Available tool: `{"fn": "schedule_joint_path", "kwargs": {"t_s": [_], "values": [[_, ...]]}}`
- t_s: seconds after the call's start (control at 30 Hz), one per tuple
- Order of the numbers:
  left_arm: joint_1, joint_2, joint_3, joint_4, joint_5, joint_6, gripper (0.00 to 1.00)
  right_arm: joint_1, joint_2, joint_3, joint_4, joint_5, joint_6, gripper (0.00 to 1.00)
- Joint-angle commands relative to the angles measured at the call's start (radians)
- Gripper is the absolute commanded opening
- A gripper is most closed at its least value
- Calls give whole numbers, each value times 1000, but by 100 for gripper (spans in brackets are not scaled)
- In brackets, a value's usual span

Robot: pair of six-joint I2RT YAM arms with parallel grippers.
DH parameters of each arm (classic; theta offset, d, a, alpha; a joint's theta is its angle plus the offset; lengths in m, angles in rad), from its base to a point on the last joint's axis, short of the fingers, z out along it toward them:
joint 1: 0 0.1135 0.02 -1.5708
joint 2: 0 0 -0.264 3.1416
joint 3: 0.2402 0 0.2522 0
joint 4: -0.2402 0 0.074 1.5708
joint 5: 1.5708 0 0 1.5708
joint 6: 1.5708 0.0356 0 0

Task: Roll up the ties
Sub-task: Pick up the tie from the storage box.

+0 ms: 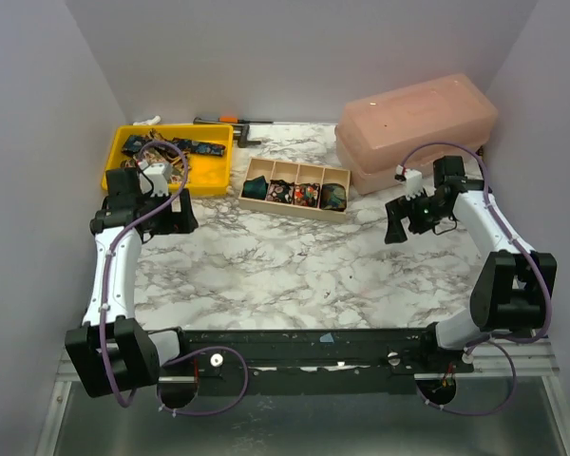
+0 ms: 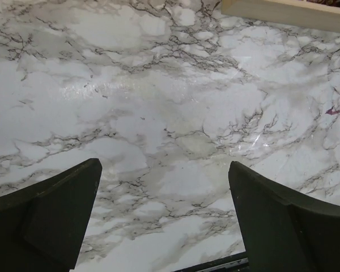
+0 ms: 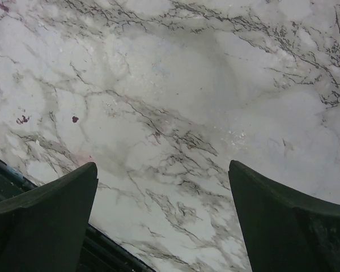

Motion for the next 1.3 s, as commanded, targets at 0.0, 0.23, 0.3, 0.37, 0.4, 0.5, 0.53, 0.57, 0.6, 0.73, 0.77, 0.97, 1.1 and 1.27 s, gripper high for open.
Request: {"fn": "schedule_joint_path", "kwargs": {"t_s": [0.0, 0.23, 0.3, 0.37, 0.4, 0.5, 0.53, 0.57, 0.6, 0.73, 0.77, 0.97, 1.1, 1.27], "values": [[7, 63, 134, -12, -22, 43, 98, 5, -6, 81, 1, -12, -4, 100], [14, 362, 508, -61, -92, 224, 99, 5, 51, 232, -43, 8, 24, 100], [14, 461, 634, -95, -111, 275, 99, 5, 59, 265, -62, 14, 26, 100], [16, 554, 736, -99, -135, 308, 99, 5, 56, 279, -67, 28, 35, 100], [16, 608, 781, -98, -156, 325, 99, 5, 52, 279, -68, 32, 39, 100], [16, 755, 918, -76, -207, 388, 98, 5, 41, 278, -72, 47, 41, 100], [17, 801, 964, -67, -229, 407, 98, 5, 37, 276, -74, 51, 39, 100], [18, 854, 1002, -62, -251, 425, 98, 6, 36, 274, -78, 56, 37, 100], [19, 899, 1048, -59, -275, 450, 97, 5, 34, 274, -79, 59, 34, 100], [31, 1049, 1182, -19, -315, 494, 96, 5, 30, 272, -88, 75, 32, 100], [33, 1067, 1193, 3, -314, 507, 96, 5, 30, 270, -86, 78, 32, 100], [33, 1172, 1258, -22, -378, 574, 96, 5, 41, 270, -88, 103, 29, 100], [41, 1176, 1181, -37, -369, 604, 93, 5, 52, 280, -81, 113, 30, 100], [48, 1195, 1147, -38, -302, 616, 80, 5, 78, 291, -87, 118, 33, 100]]}}
